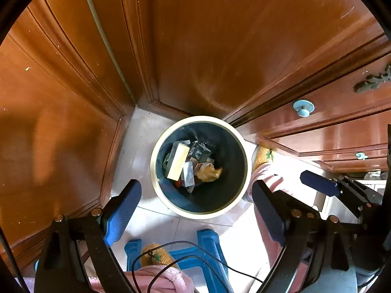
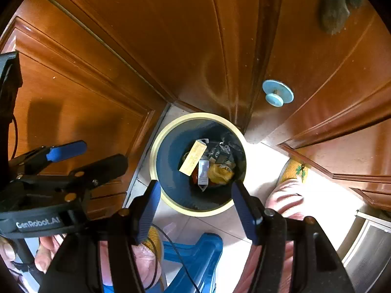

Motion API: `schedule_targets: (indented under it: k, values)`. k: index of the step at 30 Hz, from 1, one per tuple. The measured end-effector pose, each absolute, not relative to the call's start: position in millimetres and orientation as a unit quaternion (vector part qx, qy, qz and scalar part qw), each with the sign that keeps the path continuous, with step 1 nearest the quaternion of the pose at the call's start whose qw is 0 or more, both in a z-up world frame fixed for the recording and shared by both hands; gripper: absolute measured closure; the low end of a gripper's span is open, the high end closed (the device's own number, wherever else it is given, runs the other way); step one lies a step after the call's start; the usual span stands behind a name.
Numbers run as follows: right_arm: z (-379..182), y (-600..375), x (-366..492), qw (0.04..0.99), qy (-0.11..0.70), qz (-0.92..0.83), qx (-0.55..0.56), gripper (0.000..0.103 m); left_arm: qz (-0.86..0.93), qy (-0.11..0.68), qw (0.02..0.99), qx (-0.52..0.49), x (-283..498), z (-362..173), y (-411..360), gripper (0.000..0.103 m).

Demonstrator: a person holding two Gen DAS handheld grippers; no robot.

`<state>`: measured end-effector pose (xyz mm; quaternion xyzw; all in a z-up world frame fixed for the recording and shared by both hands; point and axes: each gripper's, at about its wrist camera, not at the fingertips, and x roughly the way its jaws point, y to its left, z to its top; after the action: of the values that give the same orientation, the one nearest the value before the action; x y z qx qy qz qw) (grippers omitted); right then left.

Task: Collect trash
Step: 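Raise both tools back up to the counter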

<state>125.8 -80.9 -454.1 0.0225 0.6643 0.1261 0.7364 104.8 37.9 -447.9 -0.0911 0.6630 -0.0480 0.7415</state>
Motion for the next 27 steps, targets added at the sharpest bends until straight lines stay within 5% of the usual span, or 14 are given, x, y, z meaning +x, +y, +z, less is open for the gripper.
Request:
schedule_targets:
  k: [10,27]
  values:
    - [-403.3,-76.1,123.0,0.756,0.643,0.126,0.001,0.042,-0.064,0.629,0.769,-0.099,100.8,-411.2,40.5,0.012]
    - [-259.3,-74.6,92.6,0.815,0.565,0.12,-0.046,0.042,-0.125,0.497,0.848,-0.132,69.7,-221.8,54.7,0.009]
